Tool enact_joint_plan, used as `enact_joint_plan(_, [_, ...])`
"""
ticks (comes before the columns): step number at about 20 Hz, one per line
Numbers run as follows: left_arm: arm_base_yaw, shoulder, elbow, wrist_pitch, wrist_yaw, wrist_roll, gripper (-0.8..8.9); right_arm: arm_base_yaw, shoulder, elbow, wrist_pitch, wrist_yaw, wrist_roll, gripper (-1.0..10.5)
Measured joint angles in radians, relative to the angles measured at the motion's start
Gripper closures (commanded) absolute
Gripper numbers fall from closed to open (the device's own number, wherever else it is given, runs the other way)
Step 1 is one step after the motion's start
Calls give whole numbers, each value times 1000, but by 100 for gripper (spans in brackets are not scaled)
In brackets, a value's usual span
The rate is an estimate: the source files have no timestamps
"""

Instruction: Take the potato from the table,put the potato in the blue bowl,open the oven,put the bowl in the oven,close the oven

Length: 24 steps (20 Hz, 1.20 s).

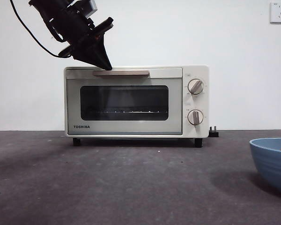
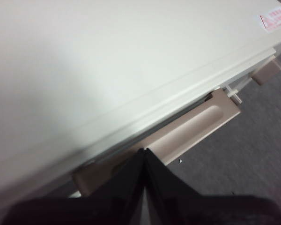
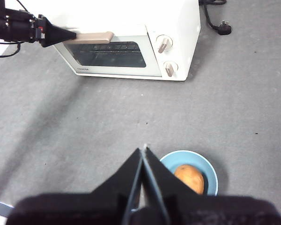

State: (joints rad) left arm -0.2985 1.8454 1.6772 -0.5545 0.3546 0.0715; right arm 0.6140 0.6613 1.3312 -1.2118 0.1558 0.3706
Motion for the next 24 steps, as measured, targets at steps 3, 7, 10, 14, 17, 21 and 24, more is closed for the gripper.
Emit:
enact_joint_plan(3, [0, -8, 6, -63, 7, 7, 819, 0, 0, 0, 0, -4, 0, 954])
enact_joint_plan(7, [-15, -14, 6, -129, 0, 21, 819, 0, 0, 0, -10, -7, 9, 954])
enact_joint_plan(10, [-53, -23, 6, -158, -75, 43, 819, 0, 0, 0, -45, -8, 19, 954])
enact_joint_plan(14, [-86, -55, -63, -77, -110, 29, 819, 0, -1, 0, -75, -8, 34, 954])
enact_joint_plan(17, [-93, -123, -209, 70, -107, -23, 819, 0, -1, 0, -74, -8, 35, 954])
enact_joint_plan(21, [-113, -197, -331, 128, -187, -75, 819, 0, -1, 0, -74, -8, 34, 954])
enact_joint_plan(24, [-119, -255, -441, 198, -213, -93, 819, 0, -2, 0, -72, -8, 33, 954])
